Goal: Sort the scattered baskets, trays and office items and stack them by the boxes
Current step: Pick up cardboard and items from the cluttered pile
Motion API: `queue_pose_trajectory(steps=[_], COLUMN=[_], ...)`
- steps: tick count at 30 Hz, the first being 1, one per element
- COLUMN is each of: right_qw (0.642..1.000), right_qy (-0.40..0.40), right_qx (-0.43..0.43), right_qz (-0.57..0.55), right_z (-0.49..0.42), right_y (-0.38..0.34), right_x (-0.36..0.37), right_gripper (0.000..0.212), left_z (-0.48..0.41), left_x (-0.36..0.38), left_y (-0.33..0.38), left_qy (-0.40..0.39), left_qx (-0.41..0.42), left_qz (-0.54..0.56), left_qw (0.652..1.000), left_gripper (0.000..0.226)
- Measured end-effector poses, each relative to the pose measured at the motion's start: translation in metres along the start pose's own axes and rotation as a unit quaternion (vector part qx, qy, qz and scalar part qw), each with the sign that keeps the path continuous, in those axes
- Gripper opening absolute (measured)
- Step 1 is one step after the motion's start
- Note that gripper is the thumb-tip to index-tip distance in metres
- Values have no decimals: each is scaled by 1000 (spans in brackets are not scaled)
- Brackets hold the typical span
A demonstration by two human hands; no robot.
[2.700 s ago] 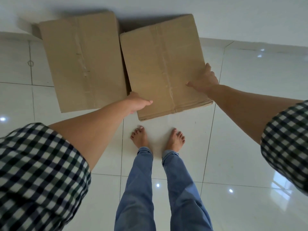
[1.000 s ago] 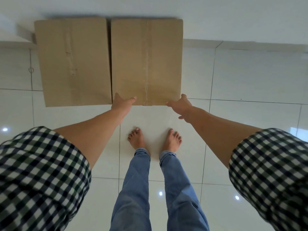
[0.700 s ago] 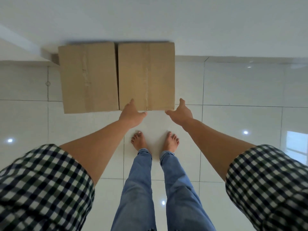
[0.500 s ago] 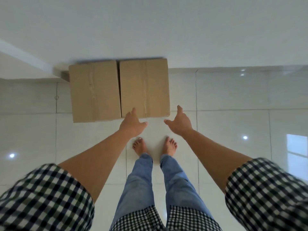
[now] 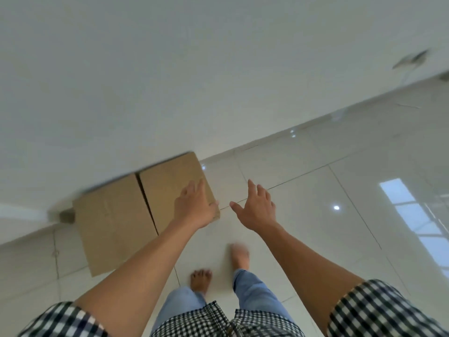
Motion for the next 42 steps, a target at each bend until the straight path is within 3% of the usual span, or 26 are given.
queue_pose_trajectory(steps=[3, 9, 16, 28, 34, 42], right_qw=[998, 973, 908, 716, 605, 466], right_qy=[52, 120, 171, 265, 278, 292], right_qx=[46, 176, 323, 548, 653, 728], right_qz=[-6, -87, -203, -341, -361, -409], right_z=[23, 101, 209, 487, 654, 797], right_y=[19, 86, 205, 453, 546, 598], right_x=[-17, -20, -7, 94, 182, 268], right_gripper=[89, 89, 89, 92, 91, 91], left_z=[3, 38, 114, 399, 583, 751], left_x=[-13, 0, 69, 287, 406, 497], left_y=[36, 97, 212, 401, 434, 441], left_qy=[18, -21, -67, -138, -183, -211], left_qx=[81, 205, 359, 628, 716, 786], left_qz=[-65, -129, -203, -324, -338, -365], left_qw=[994, 970, 908, 694, 583, 452], left_gripper=[80, 81, 79, 79, 79, 78])
Point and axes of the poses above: each hand's wrist, its own z-axis away from the middle knuckle, its own x-axis out of the palm, y = z × x, the point moved 8 cm from there along -z, towards the middle knuckle, and after that the axes turned 8 degrees about x, right-handed, at the moved point
